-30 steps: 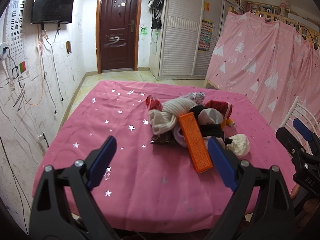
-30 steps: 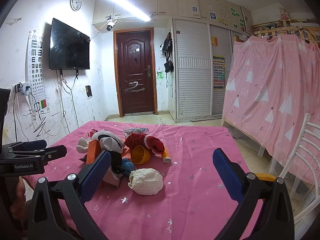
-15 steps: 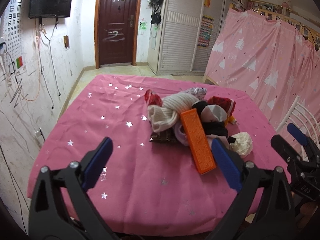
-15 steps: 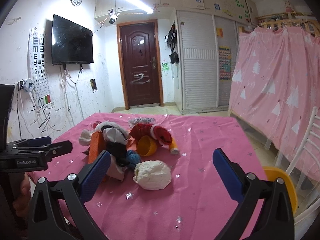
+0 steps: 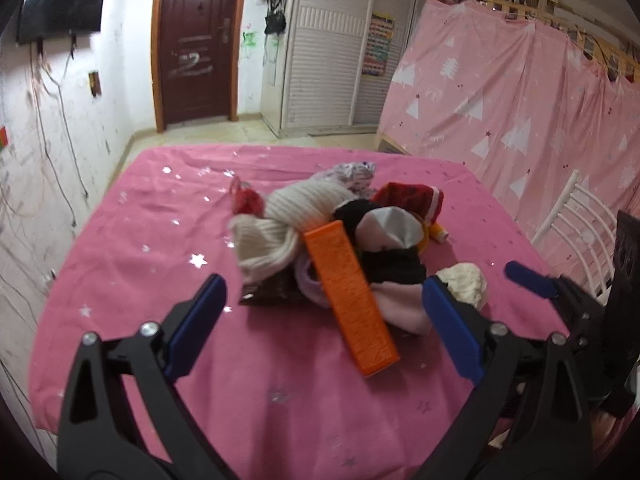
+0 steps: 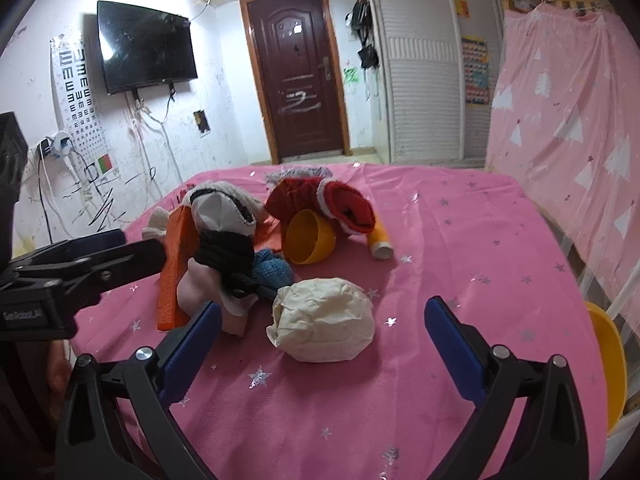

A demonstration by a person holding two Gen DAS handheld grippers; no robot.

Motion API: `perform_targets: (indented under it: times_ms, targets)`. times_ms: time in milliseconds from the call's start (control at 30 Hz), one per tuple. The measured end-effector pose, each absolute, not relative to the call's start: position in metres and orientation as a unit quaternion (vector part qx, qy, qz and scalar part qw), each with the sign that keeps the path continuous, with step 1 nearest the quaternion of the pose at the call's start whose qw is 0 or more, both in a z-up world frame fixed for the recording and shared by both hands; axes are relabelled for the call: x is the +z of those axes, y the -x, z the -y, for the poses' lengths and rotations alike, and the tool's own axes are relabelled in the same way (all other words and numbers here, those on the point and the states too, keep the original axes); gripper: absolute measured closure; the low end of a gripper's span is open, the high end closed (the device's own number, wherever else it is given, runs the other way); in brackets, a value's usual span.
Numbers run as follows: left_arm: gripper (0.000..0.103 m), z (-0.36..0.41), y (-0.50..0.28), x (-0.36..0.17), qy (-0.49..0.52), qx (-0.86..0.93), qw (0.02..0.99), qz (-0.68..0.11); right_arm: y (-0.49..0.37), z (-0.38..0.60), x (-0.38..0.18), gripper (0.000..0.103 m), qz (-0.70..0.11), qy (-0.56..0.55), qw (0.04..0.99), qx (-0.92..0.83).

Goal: Collect trash
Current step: 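Grasp the white paper ball with the right tool while the left tool grasps the orange box, then carry the paper ball and orange box to the yellow bin and release both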

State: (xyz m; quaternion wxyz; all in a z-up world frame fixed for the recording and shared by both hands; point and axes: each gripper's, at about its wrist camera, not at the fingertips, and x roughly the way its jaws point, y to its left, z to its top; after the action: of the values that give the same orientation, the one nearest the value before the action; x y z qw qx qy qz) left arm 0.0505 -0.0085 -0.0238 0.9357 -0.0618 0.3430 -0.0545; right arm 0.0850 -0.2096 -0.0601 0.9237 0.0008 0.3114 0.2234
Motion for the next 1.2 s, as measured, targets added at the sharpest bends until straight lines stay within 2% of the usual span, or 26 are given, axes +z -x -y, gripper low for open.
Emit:
perform_targets:
  times_ms: [33,133,233,300,333,533,600,667,800,867,1200]
  targets:
    - [0.016,0.009,-0.054,-0.026,0.067,-0.056,0.933,-0.349,-0.088,0.209,-0.061,0.023,-0.316,0.0,0.922,0.223]
    - [0.016,0.005,-0.061,-0.03,0.089,-0.052,0.928,-0.358,-0.094,0.21,-0.065,0.041,-0.33,0.002,0.918,0.222]
    - [0.017,0.0,-0.068,-0.032,0.112,-0.044,0.924,-0.363,-0.099,0.211,-0.068,0.049,-0.34,-0.001,0.911,0.234]
    - [0.024,0.003,-0.07,-0.032,0.107,-0.041,0.924,-0.365,-0.101,0.209,-0.068,0.056,-0.345,-0.002,0.906,0.246]
    - [0.03,0.005,-0.07,-0.032,0.106,-0.036,0.924,-0.365,-0.101,0.208,-0.068,0.057,-0.344,0.0,0.906,0.247]
    - [0.033,-0.003,-0.069,-0.033,0.153,-0.032,0.917,-0.366,-0.105,0.214,-0.068,0.057,-0.346,-0.006,0.901,0.261]
    - [0.037,-0.002,-0.069,-0.034,0.158,-0.027,0.915,-0.369,-0.106,0.216,-0.068,0.057,-0.347,-0.005,0.9,0.265]
    - [0.047,-0.002,-0.069,-0.035,0.161,-0.025,0.913,-0.373,-0.108,0.217,-0.068,0.057,-0.349,-0.009,0.898,0.267]
    - [0.061,0.008,-0.064,-0.036,0.154,-0.035,0.914,-0.374,-0.113,0.226,-0.067,0.058,-0.35,-0.019,0.896,0.272]
    - [0.073,0.013,-0.063,-0.037,0.151,-0.038,0.914,-0.375,-0.112,0.225,-0.067,0.058,-0.349,-0.023,0.896,0.274]
    - [0.082,0.016,-0.036,-0.006,0.117,-0.007,0.946,-0.303,-0.106,0.26,-0.053,0.059,-0.319,-0.056,0.905,0.276]
